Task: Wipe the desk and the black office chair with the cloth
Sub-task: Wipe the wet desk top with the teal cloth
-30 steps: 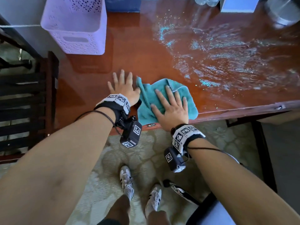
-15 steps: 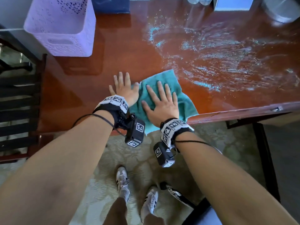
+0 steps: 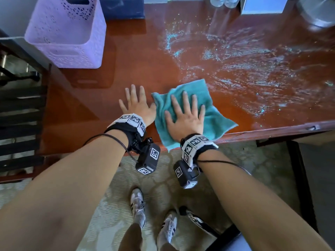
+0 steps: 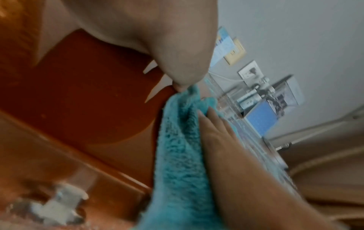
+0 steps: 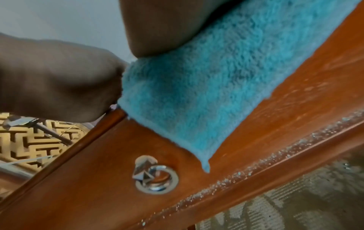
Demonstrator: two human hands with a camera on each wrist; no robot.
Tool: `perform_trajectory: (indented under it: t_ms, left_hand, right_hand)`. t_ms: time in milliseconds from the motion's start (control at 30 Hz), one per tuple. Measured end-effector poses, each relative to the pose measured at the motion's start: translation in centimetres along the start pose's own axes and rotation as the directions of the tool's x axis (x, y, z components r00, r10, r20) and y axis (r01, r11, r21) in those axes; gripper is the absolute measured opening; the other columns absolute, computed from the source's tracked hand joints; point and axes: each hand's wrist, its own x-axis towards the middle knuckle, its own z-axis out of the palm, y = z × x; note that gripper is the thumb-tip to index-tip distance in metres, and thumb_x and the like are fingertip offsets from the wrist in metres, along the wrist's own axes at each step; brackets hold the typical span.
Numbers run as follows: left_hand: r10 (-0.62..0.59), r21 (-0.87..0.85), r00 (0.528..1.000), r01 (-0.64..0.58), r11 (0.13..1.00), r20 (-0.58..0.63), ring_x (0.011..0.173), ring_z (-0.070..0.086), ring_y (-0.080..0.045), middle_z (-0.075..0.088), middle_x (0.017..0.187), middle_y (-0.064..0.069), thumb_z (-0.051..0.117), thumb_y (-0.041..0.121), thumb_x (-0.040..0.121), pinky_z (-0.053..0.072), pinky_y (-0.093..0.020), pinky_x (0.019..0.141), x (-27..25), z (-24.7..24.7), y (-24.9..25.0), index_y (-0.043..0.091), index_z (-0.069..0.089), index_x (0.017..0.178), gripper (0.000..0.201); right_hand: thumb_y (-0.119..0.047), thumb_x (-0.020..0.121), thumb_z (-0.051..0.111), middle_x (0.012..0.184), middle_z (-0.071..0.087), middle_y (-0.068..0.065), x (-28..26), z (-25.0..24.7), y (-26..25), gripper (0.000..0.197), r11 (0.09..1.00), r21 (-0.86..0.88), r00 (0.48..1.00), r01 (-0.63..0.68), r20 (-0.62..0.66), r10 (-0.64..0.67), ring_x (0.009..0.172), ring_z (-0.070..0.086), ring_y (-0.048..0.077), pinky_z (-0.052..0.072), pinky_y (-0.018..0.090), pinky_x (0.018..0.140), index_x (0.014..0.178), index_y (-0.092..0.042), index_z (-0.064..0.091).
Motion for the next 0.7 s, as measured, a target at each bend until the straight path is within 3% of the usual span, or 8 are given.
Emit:
perform_trajectory:
  t_ms: [100, 200, 300, 367, 467, 567, 633, 700]
  left_hand:
    - [0.116, 0.035, 0.99, -0.113, 0.993, -0.085, 0.149, -0.005, -0.019, 0.002, 0.162, -0.002, 0.041, 0.029, 0.095, -0.007, -0.049, 0.118, 1.4, -1.6, -0.9, 0.021, 0.022, 0.151, 0.06]
    - [0.152, 0.028, 0.984, -0.15, 0.988, -0.094, 0.148, -0.007, -0.021, -0.001, 0.162, -0.004, 0.046, 0.025, 0.095, -0.002, -0.045, 0.12, 3.7, -3.6, -2.0, 0.02, 0.017, 0.153, 0.065]
    - [0.092, -0.034, 0.993, -0.095, 0.995, -0.07, 0.148, -0.01, -0.021, -0.005, 0.161, -0.005, 0.046, 0.027, 0.096, -0.001, -0.043, 0.119, 5.5, -4.9, -3.5, 0.021, 0.012, 0.154, 0.068]
    - [0.084, -0.042, 0.995, -0.086, 0.995, -0.045, 0.148, -0.01, -0.022, -0.006, 0.161, -0.006, 0.046, 0.029, 0.097, 0.0, -0.043, 0.119, 6.3, -5.2, -4.3, 0.02, 0.01, 0.154, 0.068]
    - [0.111, -0.028, 0.994, -0.111, 0.993, -0.015, 0.148, -0.011, -0.024, -0.007, 0.161, -0.008, 0.046, 0.031, 0.097, 0.0, -0.041, 0.119, 7.5, -5.5, -5.3, 0.018, 0.008, 0.154, 0.069]
    - [0.137, -0.016, 0.991, -0.137, 0.99, -0.009, 0.148, -0.009, -0.025, -0.005, 0.161, -0.009, 0.043, 0.029, 0.098, 0.001, -0.041, 0.12, 8.6, -5.7, -5.5, 0.013, 0.009, 0.154, 0.067]
    - [0.138, 0.009, 0.99, -0.138, 0.99, -0.014, 0.148, -0.007, -0.025, -0.005, 0.161, -0.01, 0.041, 0.031, 0.099, 0.0, -0.041, 0.12, 9.1, -5.5, -5.3, 0.01, 0.011, 0.153, 0.065]
    - [0.121, 0.04, 0.992, -0.12, 0.992, -0.023, 0.148, -0.008, -0.025, -0.005, 0.161, -0.01, 0.04, 0.036, 0.1, -0.001, -0.041, 0.12, 9.4, -5.3, -5.0, 0.01, 0.009, 0.153, 0.067]
  right_hand:
    - [-0.07, 0.089, 0.016, 0.161, -0.005, -0.012, 1.1, -0.7, 1.3, 0.063, 0.997, -0.014, 0.997, 0.074, 0.032, -0.074, 0.148, -0.009, 0.019, -0.006, 0.05, 0.118, 0.148, -0.051, 0.003]
    - [-0.072, 0.088, 0.014, 0.161, -0.01, -0.01, 3.7, -1.7, 3.7, 0.065, 0.984, 0.019, 0.983, -0.18, 0.03, 0.179, 0.148, -0.011, 0.02, -0.007, 0.051, 0.117, 0.148, -0.051, -0.001]
    - [-0.065, 0.091, 0.014, 0.161, -0.013, -0.003, 6.0, -2.0, 1.9, 0.066, 0.815, 0.21, 0.836, -0.54, 0.028, 0.547, 0.147, -0.014, 0.025, -0.008, 0.056, 0.115, 0.151, -0.043, -0.001]
    - [-0.062, 0.093, 0.015, 0.161, -0.012, 0.001, 6.8, -1.8, -1.7, 0.067, 0.74, 0.261, 0.77, -0.62, 0.023, 0.637, 0.147, -0.015, 0.029, -0.008, 0.058, 0.113, 0.153, -0.037, 0.0]
    - [-0.065, 0.092, 0.015, 0.16, -0.016, 0.0, 7.1, -0.8, -7.1, 0.069, 0.929, 0.134, 0.939, -0.344, 0.04, 0.342, 0.146, -0.018, 0.028, -0.012, 0.058, 0.113, 0.152, -0.038, -0.005]
    - [-0.073, 0.088, 0.014, 0.16, -0.017, -0.008, 7.4, -0.9, -7.8, 0.069, 0.994, 0.062, 0.988, -0.091, 0.131, 0.082, 0.146, -0.019, 0.022, -0.014, 0.055, 0.114, 0.149, -0.048, -0.006]
    - [-0.078, 0.084, 0.015, 0.159, -0.018, -0.012, 8.2, -1.7, -5.6, 0.071, 0.988, 0.075, 0.981, -0.135, 0.152, 0.122, 0.146, -0.019, 0.02, -0.013, 0.054, 0.114, 0.147, -0.052, -0.006]
    - [-0.078, 0.084, 0.017, 0.159, -0.02, -0.01, 9.5, -2.9, -2.7, 0.074, 0.943, 0.126, 0.945, -0.307, 0.158, 0.287, 0.146, -0.02, 0.021, -0.012, 0.056, 0.114, 0.148, -0.05, -0.006]
